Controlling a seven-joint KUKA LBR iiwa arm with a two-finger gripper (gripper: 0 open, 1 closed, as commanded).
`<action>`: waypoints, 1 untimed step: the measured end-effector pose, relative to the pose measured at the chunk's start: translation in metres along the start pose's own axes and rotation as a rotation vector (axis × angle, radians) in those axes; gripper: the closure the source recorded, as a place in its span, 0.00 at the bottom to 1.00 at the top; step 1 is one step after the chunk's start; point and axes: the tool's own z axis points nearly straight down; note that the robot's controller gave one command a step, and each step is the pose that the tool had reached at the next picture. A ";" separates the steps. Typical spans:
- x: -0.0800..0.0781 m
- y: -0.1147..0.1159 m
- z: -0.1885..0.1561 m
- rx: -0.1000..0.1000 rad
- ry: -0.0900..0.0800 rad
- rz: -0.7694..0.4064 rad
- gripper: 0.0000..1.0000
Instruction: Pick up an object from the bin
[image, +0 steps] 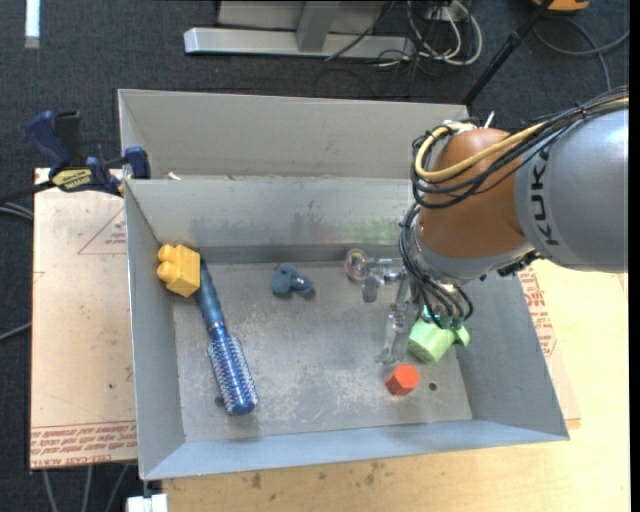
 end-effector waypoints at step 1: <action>0.053 -0.089 0.031 0.003 -0.002 -0.107 0.00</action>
Offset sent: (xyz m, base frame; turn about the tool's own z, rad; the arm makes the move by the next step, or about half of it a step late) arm -0.0512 -0.0847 -0.0287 -0.1155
